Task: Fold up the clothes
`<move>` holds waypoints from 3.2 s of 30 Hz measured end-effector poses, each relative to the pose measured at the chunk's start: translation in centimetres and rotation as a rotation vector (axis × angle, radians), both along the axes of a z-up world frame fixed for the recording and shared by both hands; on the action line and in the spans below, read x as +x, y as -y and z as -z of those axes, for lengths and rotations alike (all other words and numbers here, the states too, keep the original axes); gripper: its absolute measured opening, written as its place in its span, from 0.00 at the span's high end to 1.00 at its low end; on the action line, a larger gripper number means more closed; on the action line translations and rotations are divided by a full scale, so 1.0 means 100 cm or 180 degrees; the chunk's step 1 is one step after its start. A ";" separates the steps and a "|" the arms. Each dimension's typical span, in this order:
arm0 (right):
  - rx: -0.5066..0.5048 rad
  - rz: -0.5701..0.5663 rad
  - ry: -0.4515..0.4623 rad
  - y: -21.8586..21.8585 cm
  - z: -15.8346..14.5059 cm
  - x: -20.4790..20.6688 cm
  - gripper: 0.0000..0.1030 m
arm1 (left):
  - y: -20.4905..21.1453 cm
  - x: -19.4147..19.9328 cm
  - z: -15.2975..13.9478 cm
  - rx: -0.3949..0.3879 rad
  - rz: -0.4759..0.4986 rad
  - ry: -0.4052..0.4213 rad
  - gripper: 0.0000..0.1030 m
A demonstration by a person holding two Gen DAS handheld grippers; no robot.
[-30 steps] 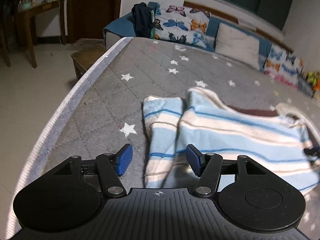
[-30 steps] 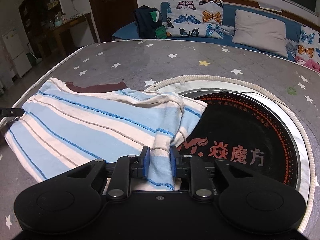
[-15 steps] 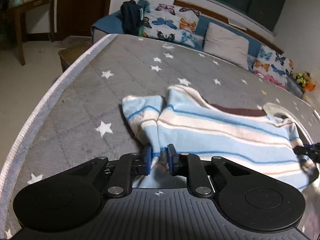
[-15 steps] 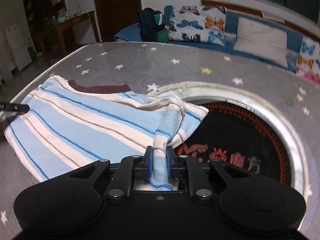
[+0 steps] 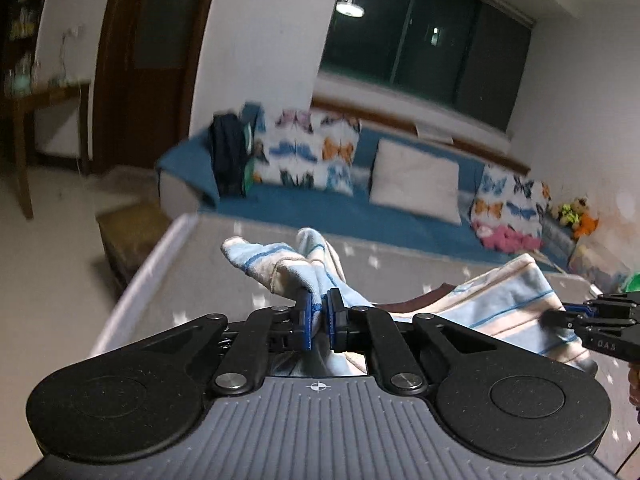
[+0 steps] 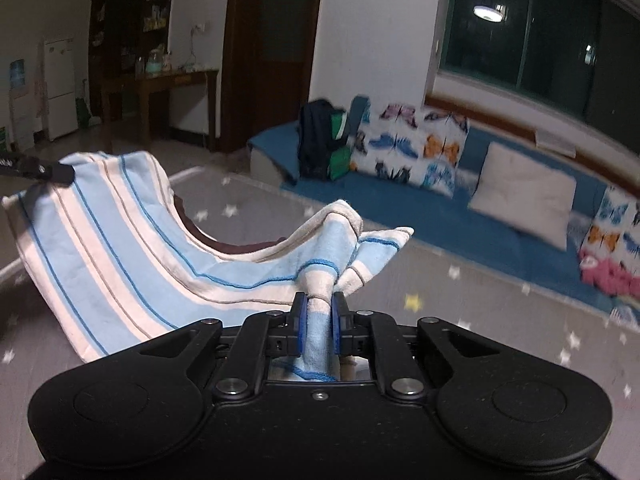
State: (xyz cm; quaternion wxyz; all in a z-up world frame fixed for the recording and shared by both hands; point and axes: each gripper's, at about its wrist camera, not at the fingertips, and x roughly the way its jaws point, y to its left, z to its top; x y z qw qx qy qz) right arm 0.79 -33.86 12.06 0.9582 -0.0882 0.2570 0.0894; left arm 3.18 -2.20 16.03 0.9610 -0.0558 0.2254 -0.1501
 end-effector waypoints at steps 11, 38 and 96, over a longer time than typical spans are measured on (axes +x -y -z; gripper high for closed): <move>0.0086 0.0057 -0.0103 0.005 0.022 0.035 0.87 | 0.001 0.030 0.027 0.0224 -0.0224 -0.0204 0.92; 0.0130 0.0381 -0.0573 0.018 0.082 0.043 0.78 | -0.011 0.054 0.102 0.0586 -0.0526 -0.0659 0.84; 0.0515 0.2122 -0.0207 0.235 0.139 -0.147 0.37 | -0.029 -0.046 0.146 0.1144 -0.0972 -0.0220 0.30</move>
